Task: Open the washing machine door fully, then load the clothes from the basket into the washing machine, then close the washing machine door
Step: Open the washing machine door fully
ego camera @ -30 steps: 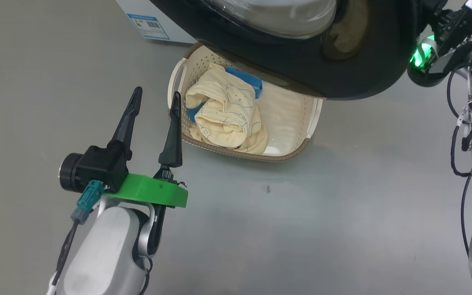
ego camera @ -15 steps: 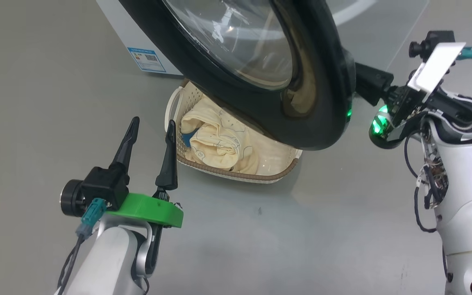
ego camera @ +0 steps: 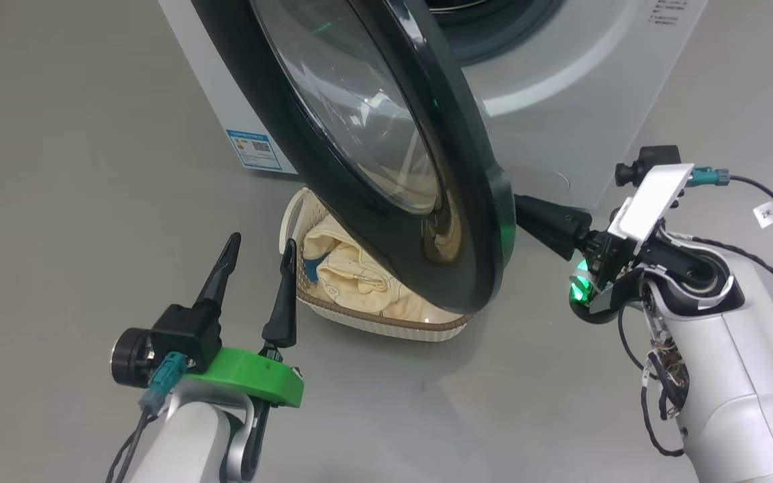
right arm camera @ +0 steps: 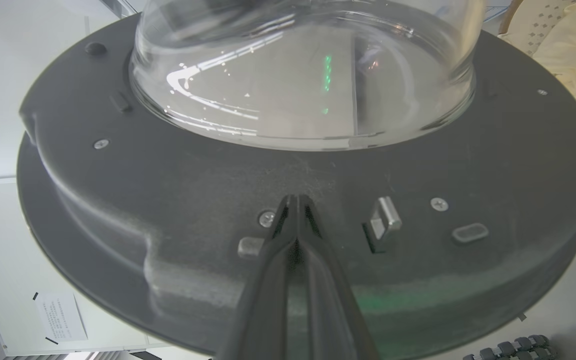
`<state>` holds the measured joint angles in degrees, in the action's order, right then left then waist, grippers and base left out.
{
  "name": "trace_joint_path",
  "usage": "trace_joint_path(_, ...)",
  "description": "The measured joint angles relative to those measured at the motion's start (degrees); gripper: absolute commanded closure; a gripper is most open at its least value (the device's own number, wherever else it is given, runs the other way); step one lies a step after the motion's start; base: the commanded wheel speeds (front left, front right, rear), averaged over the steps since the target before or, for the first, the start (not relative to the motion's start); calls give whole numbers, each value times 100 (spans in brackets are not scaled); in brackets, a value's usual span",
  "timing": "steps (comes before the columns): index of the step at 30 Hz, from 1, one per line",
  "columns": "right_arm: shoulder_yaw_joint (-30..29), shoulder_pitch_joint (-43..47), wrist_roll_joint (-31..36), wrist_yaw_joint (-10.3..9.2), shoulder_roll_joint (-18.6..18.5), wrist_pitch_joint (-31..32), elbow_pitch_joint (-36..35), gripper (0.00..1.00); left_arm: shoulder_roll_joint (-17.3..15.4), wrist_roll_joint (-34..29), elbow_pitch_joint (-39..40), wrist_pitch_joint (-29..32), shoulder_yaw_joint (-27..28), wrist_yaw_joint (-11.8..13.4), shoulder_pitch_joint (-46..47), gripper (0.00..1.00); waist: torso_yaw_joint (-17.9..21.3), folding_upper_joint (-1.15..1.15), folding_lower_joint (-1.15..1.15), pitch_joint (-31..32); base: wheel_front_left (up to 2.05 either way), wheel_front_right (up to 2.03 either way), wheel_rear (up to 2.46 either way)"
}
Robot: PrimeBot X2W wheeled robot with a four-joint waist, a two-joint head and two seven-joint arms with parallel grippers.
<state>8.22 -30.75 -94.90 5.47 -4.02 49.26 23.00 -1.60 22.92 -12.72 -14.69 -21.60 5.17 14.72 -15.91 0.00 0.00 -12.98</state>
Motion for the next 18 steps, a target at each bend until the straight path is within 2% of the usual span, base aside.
trace_joint_path(18, 872, 604, -81, -60, 27, -349, -434, 100, -15, 1, -105, 0, 35, -92, -332, 0, -537, 0, 0, 446, 0, 0, 0)
